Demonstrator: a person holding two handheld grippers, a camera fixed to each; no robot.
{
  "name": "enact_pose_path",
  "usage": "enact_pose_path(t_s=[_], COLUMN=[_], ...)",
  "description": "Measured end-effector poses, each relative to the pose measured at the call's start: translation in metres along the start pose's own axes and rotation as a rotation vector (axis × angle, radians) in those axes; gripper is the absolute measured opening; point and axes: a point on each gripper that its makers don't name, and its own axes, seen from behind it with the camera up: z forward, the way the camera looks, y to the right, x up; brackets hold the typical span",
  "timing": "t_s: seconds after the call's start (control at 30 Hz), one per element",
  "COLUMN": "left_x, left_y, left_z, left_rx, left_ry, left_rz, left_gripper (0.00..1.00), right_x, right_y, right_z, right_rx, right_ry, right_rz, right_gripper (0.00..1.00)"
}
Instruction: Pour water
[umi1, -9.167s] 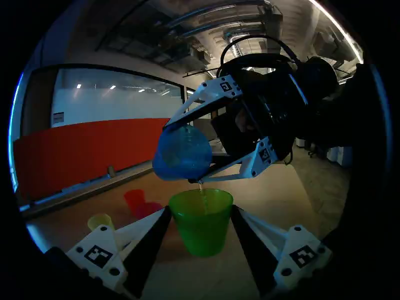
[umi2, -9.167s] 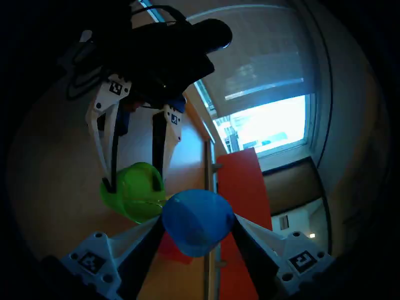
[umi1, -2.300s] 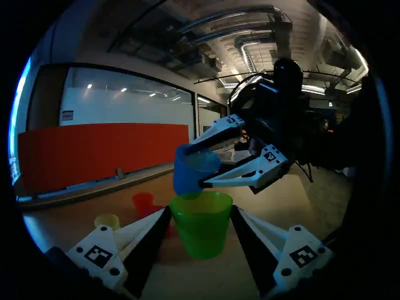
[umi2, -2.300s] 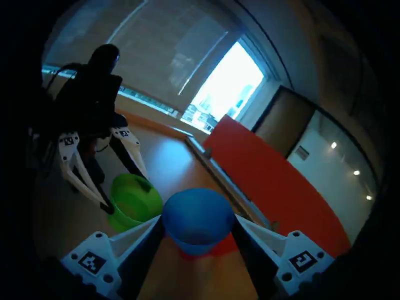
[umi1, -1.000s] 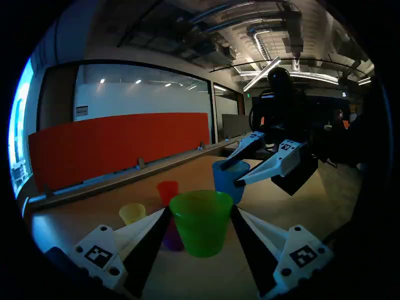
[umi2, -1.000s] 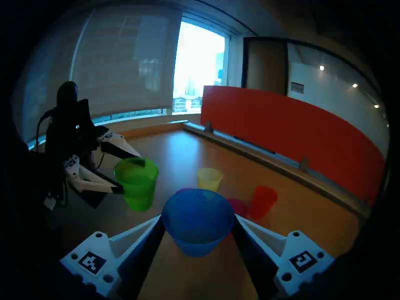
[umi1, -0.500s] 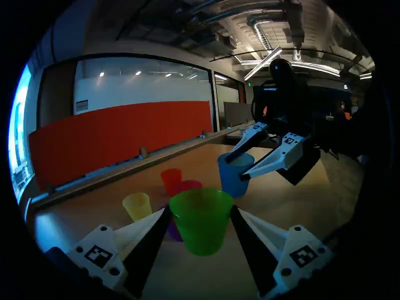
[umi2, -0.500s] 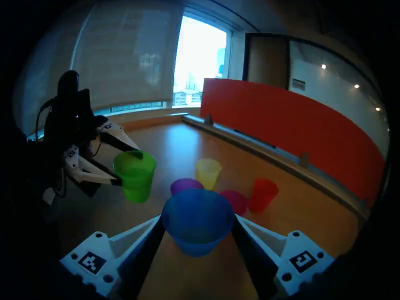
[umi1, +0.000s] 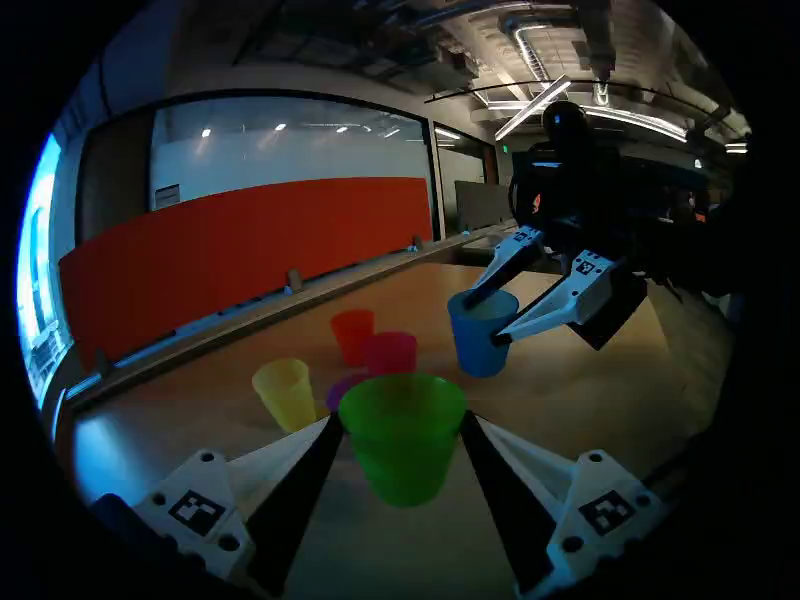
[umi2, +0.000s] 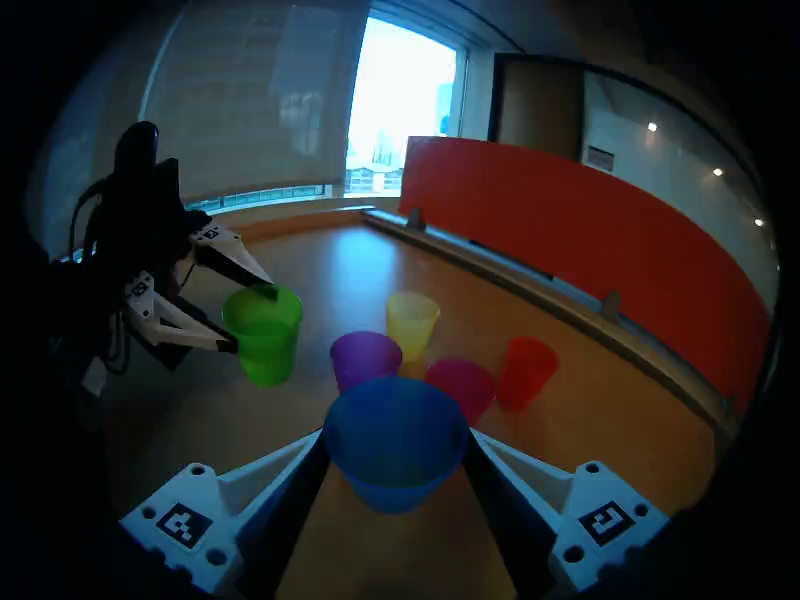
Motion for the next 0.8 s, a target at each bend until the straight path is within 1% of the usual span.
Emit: enact_pose_path(t_s=[0.23, 0.57, 0.8], left_x=[-0.017, -0.036, -0.045], left_y=[-0.008, -0.014, -0.016], left_z=[0.004, 0.007, 0.009], left_rx=[0.017, 0.023, 0.024], left_ry=[-0.05, -0.107, -0.134], left_rz=[-0.01, -0.015, -0.017], left_gripper=[0.87, 0.87, 0.87], right_x=[-0.008, -0.025, -0.036], right_y=[0.004, 0.006, 0.007], right_z=[0.006, 0.017, 0.024], right_rx=[0.001, 0.012, 0.021], right_ry=[-0.02, -0.062, -0.092], right_rz=[0.002, 0.003, 0.009], right_gripper=[0.92, 0.92, 0.92])
